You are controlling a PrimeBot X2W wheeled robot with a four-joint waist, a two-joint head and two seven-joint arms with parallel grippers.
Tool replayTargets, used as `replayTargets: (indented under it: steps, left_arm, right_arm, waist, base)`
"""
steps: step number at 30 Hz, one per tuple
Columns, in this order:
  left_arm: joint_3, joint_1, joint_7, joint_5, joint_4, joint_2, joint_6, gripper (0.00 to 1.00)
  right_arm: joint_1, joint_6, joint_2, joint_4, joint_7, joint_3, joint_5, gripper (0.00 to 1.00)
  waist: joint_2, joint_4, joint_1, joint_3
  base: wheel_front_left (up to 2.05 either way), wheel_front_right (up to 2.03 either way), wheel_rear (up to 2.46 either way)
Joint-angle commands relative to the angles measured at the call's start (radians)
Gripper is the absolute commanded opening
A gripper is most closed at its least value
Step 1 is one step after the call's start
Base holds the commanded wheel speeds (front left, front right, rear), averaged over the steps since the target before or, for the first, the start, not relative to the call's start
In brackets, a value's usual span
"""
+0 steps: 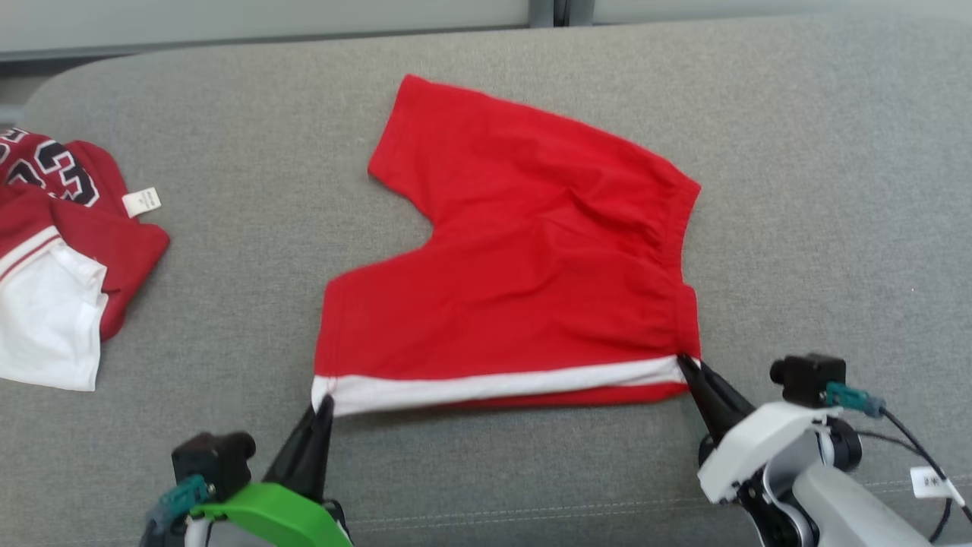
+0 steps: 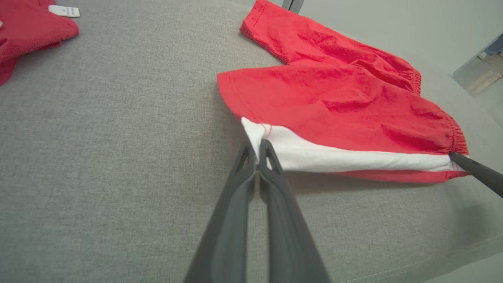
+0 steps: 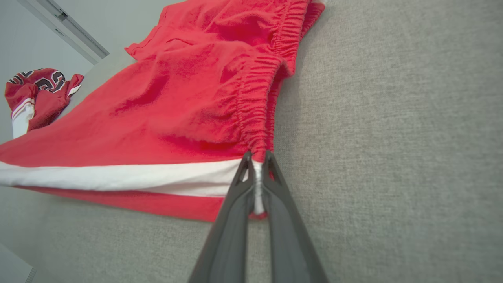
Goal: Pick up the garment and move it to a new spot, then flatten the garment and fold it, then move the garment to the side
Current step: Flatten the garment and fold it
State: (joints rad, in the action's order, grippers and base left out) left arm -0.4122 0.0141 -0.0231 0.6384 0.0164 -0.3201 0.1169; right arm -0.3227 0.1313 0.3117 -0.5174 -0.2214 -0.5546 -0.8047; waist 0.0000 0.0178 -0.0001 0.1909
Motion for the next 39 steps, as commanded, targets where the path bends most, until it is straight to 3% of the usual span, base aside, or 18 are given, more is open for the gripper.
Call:
replayTargets:
  steps: [1,10,18,27,32,39]
  left_arm:
    - [-0.003,-0.047,0.021,0.014,-0.030,-0.005,0.019,0.00]
    - [-0.014,-0.185,0.101,0.061,-0.124,-0.023,0.080,0.00]
    - [-0.004,-0.203,0.143,0.082,-0.166,-0.043,0.098,0.00]
    - [0.033,-0.028,0.151,0.066,-0.177,-0.092,0.031,0.00]
    - [0.050,0.134,0.180,0.071,-0.109,-0.095,0.003,0.00]
    - [0.041,0.392,0.238,0.081,0.042,-0.096,-0.082,0.00]
  right_arm:
    - [0.050,-0.001,-0.002,0.010,0.005,0.024,0.009,0.00]
    - [0.261,-0.001,-0.031,0.102,0.097,0.146,0.070,0.00]
    - [0.346,-0.001,-0.067,0.219,0.192,0.218,0.138,0.00]
    - [0.328,-0.001,-0.170,0.337,0.220,0.312,0.129,0.00]
    - [0.266,-0.001,-0.210,0.359,0.205,0.330,0.109,0.00]
    - [0.093,-0.001,-0.242,0.313,0.172,0.330,0.113,0.00]
  waist:
    - [0.0000,0.015,0.0001,-0.048]
    - [0.0000,0.035,0.0001,-0.118]
    - [0.0000,0.013,0.0001,-0.111]
    - [0.0000,-0.033,0.0001,-0.061]
    - [0.0000,-0.066,0.0001,-0.034]
    - [0.0000,-0.117,0.0001,0.043]
  base:
    - [0.00,0.00,0.00]
    - [0.00,0.00,0.00]
    - [0.00,0.00,0.00]
    - [0.00,0.00,0.00]
    - [0.00,0.00,0.00]
    - [0.00,0.00,0.00]
